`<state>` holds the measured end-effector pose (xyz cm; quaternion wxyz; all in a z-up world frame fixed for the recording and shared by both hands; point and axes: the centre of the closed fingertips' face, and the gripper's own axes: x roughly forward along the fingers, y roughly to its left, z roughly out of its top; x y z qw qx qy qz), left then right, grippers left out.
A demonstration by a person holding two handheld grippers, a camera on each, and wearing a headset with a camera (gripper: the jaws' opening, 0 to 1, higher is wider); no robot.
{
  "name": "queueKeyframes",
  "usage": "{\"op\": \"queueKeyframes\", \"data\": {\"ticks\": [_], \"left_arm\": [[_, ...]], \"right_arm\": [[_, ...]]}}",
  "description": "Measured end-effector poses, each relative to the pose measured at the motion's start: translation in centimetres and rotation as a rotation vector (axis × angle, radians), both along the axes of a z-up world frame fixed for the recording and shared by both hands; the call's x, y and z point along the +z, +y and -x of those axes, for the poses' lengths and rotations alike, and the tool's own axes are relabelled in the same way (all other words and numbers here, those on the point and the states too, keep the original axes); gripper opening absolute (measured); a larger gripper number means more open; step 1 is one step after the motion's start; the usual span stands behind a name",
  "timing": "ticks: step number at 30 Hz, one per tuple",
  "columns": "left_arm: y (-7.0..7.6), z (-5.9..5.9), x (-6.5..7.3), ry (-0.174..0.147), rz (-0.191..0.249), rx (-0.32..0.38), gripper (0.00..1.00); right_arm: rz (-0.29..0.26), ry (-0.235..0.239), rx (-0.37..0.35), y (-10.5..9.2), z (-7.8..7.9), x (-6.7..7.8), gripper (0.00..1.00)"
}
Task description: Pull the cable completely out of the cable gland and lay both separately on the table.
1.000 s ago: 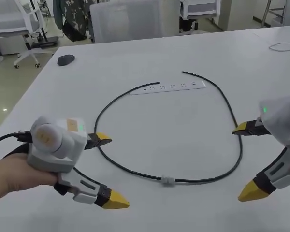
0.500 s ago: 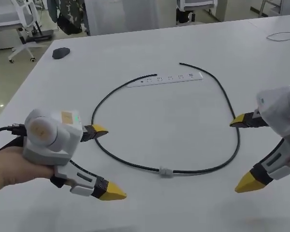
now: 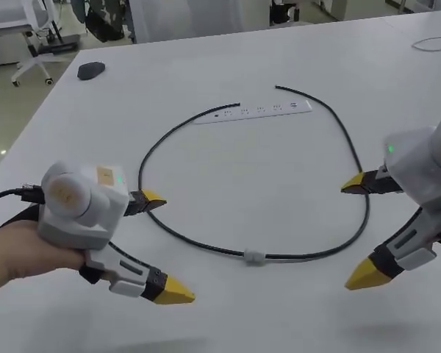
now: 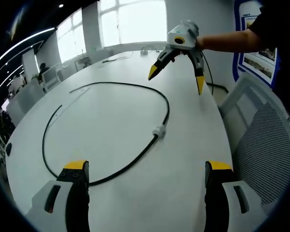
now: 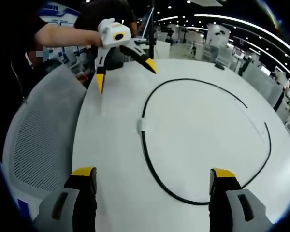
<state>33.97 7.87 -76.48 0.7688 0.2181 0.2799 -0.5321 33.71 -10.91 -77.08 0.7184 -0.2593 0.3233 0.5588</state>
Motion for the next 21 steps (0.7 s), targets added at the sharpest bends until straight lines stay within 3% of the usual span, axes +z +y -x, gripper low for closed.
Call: {"op": "queueKeyframes", "data": {"ticks": [9, 12, 14, 18, 19, 20, 21], "left_arm": [[0.0, -0.1, -0.4, 0.014, 0.007, 0.003, 1.0], [0.1, -0.3, -0.5, 0.015, 0.005, 0.007, 1.0], [0.1, -0.4, -0.5, 0.012, 0.006, 0.01, 1.0], [0.1, -0.3, -0.7, 0.018, 0.012, 0.016, 1.0], [0.1, -0.2, -0.8, 0.03, 0.019, 0.023, 1.0], [0.1, 0.5, -1.2, 0.098, 0.029, 0.045, 1.0], [0.2, 0.4, -1.3, 0.1, 0.029, 0.048, 1.0]], "right_arm": [[-0.016, 0.018, 0.011, 1.3, -0.3, -0.6, 0.97], [-0.049, 0.009, -0.001, 2.3, -0.6, -0.2, 0.94], [-0.088, -0.037, -0.011, 3.5, -1.0, 0.3, 0.94], [-0.154, -0.03, -0.021, 5.8, -0.8, 0.3, 0.85], [-0.164, -0.023, -0.021, 6.4, -0.8, 0.0, 0.84], [-0.171, -0.012, -0.022, 6.8, -0.7, -0.3, 0.83], [-0.19, 0.016, -0.02, 7.4, -0.4, -0.6, 0.83]]}}
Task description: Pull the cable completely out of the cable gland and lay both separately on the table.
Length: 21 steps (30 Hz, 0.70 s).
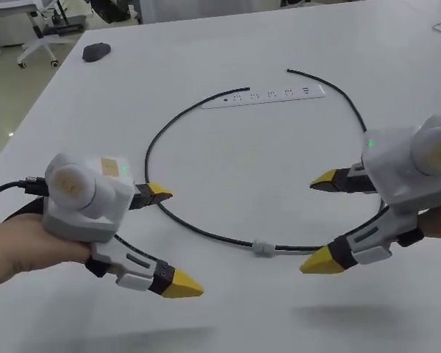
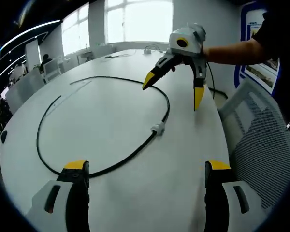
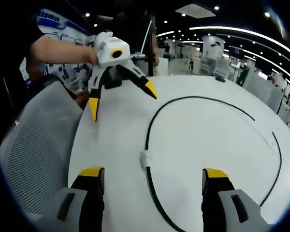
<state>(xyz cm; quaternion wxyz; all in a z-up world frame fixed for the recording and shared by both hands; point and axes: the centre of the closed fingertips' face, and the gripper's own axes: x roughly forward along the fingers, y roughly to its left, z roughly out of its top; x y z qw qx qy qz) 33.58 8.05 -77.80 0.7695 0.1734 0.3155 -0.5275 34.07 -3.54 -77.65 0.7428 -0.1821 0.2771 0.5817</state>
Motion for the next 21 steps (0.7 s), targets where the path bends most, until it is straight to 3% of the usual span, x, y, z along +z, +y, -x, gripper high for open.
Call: {"op": "queueKeyframes", "data": {"ticks": [1, 3, 8, 9, 12, 14, 17, 20, 21], "left_arm": [[0.0, -0.2, 0.0, -0.027, 0.002, -0.006, 1.0], [0.0, 0.0, 0.0, -0.02, 0.005, -0.001, 1.0], [-0.7, 0.7, 0.7, -0.029, 0.047, 0.008, 1.0], [-0.8, 0.5, 0.7, -0.05, 0.049, 0.011, 1.0], [-0.2, 0.6, -0.2, -0.049, 0.015, 0.01, 0.98], [-0.3, 0.5, -0.2, -0.034, 0.041, 0.03, 0.99], [-0.8, 0.8, 0.1, -0.029, 0.074, 0.039, 0.98], [-0.6, 0.7, -0.2, -0.065, 0.052, 0.029, 0.92], [-0.3, 0.8, -0.4, -0.059, 0.041, 0.035, 0.89]], "right_arm": [[-0.017, 0.017, 0.002, 0.5, 0.2, -0.2, 0.82], [-0.035, 0.042, 0.002, 1.1, 0.4, -0.7, 0.78], [-0.028, 0.049, 0.003, 1.8, 0.5, -2.2, 0.61], [-0.025, 0.049, 0.002, 1.8, 0.5, -2.7, 0.57], [-0.073, 0.066, -0.016, 2.6, 0.7, -2.5, 0.46], [-0.054, 0.013, -0.024, 2.8, 0.2, -2.8, 0.41], [-0.044, 0.022, -0.023, 3.0, 0.1, -3.7, 0.31], [-0.037, 0.02, -0.024, 3.1, 0.0, -4.2, 0.28], [-0.037, 0.023, -0.025, 3.1, 0.0, -4.2, 0.27]]}}
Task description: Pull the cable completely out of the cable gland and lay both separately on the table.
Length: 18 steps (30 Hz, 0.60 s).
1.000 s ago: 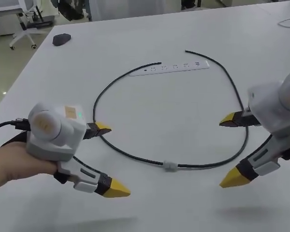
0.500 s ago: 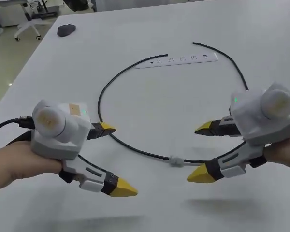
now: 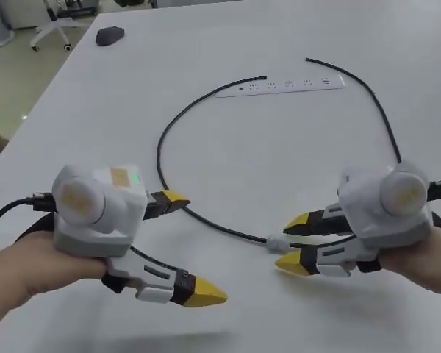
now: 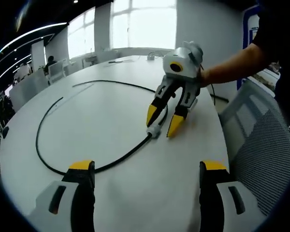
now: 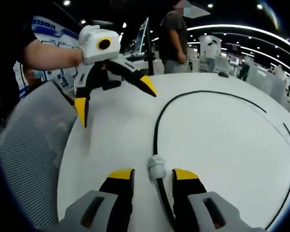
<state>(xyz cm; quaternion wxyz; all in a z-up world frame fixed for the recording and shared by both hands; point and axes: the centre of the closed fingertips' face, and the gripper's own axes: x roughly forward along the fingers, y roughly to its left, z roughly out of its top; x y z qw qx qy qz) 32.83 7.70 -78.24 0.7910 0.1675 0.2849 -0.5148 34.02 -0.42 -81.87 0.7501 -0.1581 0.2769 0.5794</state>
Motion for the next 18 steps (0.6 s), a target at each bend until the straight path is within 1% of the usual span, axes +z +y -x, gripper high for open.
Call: {"op": "queueKeyframes", "data": {"ticks": [1, 2, 3, 5, 6, 8, 10, 12, 14, 16, 17, 18], "left_arm": [[0.0, 0.0, 0.0, 0.005, 0.006, 0.004, 0.88], [-0.1, 0.1, 0.1, 0.016, 0.026, 0.013, 0.9], [-0.1, 0.0, 0.2, 0.016, 0.036, 0.018, 0.91], [-0.2, 0.1, 0.3, 0.022, 0.041, 0.025, 0.9], [-0.2, 0.1, 0.4, 0.019, 0.042, 0.028, 0.91], [-0.3, 0.1, 0.5, 0.019, 0.049, 0.03, 0.91], [-0.4, 0.1, 0.6, 0.022, 0.056, 0.034, 0.92], [-0.5, 0.1, 0.7, 0.019, 0.061, 0.037, 0.93], [-0.7, -0.1, 0.8, 0.02, 0.077, 0.052, 0.99], [-0.9, 0.0, 0.9, 0.029, 0.087, 0.059, 0.99], [-1.1, 0.0, 1.1, 0.034, 0.103, 0.06, 0.99], [-1.4, 0.1, 1.4, 0.05, 0.125, 0.063, 0.99]], "right_arm": [[0.007, -0.005, -0.005, 0.0, -0.1, -0.1, 0.27], [0.013, -0.013, -0.001, 0.0, -0.1, -0.2, 0.27], [0.015, -0.01, 0.002, 0.0, -0.1, -0.2, 0.26], [0.017, -0.022, 0.002, 0.1, -0.2, -0.2, 0.23], [0.024, -0.034, -0.001, 0.1, -0.4, -0.3, 0.21], [0.022, -0.035, -0.004, 0.1, -0.4, -0.3, 0.15], [0.028, -0.049, -0.008, 0.1, -0.5, -0.4, 0.1], [0.033, -0.06, -0.017, 0.0, -0.4, -0.3, 0.09], [0.027, -0.056, -0.03, 0.0, -0.4, -0.3, 0.08], [0.02, -0.039, -0.038, 0.1, -0.3, -0.2, 0.08], [0.019, -0.037, -0.037, 0.0, 0.0, -0.1, 0.08], [0.005, -0.039, -0.034, 0.1, 0.2, 0.3, 0.08]]}}
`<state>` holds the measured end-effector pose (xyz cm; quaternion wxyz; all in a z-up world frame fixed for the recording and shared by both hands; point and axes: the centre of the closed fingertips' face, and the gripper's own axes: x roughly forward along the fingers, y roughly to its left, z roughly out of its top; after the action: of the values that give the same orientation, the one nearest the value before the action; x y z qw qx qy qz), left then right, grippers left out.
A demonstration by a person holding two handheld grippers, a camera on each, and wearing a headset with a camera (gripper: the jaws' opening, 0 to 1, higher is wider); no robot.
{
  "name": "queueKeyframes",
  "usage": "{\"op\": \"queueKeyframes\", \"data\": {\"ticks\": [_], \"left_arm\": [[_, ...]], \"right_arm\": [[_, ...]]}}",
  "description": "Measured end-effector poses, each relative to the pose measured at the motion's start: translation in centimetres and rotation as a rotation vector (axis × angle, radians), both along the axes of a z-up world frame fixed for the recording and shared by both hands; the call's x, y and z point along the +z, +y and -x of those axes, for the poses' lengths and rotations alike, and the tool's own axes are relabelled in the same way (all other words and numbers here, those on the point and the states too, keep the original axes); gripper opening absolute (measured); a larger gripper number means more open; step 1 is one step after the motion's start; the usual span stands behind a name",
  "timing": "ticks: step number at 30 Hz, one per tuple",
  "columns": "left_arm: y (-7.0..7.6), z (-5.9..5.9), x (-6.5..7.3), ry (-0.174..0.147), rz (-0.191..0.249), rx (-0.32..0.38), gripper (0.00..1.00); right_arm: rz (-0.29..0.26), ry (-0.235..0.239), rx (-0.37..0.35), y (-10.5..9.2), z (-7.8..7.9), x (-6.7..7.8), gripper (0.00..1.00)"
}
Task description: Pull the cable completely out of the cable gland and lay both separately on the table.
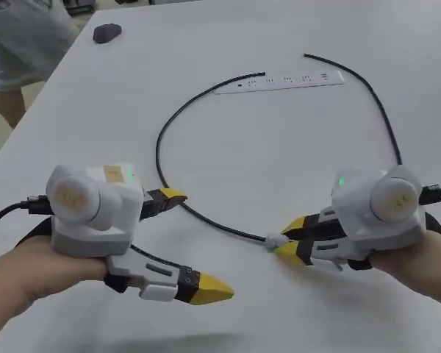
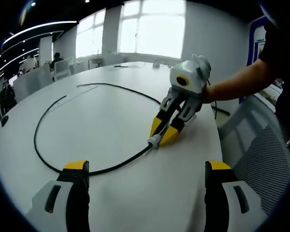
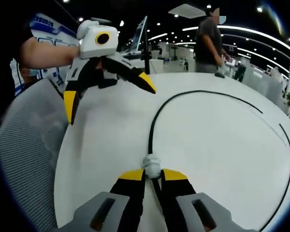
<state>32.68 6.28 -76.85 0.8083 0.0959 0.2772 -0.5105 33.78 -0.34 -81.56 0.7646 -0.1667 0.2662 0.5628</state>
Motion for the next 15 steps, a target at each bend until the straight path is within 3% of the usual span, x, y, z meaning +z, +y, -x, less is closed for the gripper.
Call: {"op": "queueKeyframes", "data": {"ticks": [2, 4, 5, 7, 8, 11, 12, 15], "left_arm": [[-0.7, 0.3, 0.7, 0.028, 0.045, 0.004, 0.99], [-1.1, 0.4, 1.3, 0.046, 0.075, 0.007, 0.99], [-1.6, 0.6, 1.9, 0.065, 0.109, 0.008, 0.99], [-2.2, 0.6, 2.9, 0.069, 0.166, 0.019, 0.99], [-2.7, 0.9, 3.7, 0.104, 0.209, 0.022, 0.99], [-3.8, 1.8, 5.4, 0.176, 0.308, 0.007, 0.9], [-4.3, 2.2, 6.1, 0.195, 0.349, -0.002, 0.88], [-5.4, 3.1, 8.0, 0.206, 0.43, -0.045, 0.8]], "right_arm": [[-0.029, 0.031, 0.011, 0.2, 0.7, 1.1, 0.07], [-0.037, 0.032, 0.033, 0.1, 1.4, 2.3, 0.07], [-0.044, 0.016, 0.049, 0.0, 1.9, 3.2, 0.07], [-0.058, -0.011, 0.066, -0.1, 2.6, 4.7, 0.07], [-0.062, -0.021, 0.069, -0.1, 2.8, 5.1, 0.07], [-0.106, -0.119, 0.062, -0.4, 3.7, 8.0, 0.07], [-0.117, -0.119, 0.067, -0.4, 4.2, 8.6, 0.07], [-0.135, -0.148, 0.086, -0.5, 5.6, 10.4, 0.07]]}}
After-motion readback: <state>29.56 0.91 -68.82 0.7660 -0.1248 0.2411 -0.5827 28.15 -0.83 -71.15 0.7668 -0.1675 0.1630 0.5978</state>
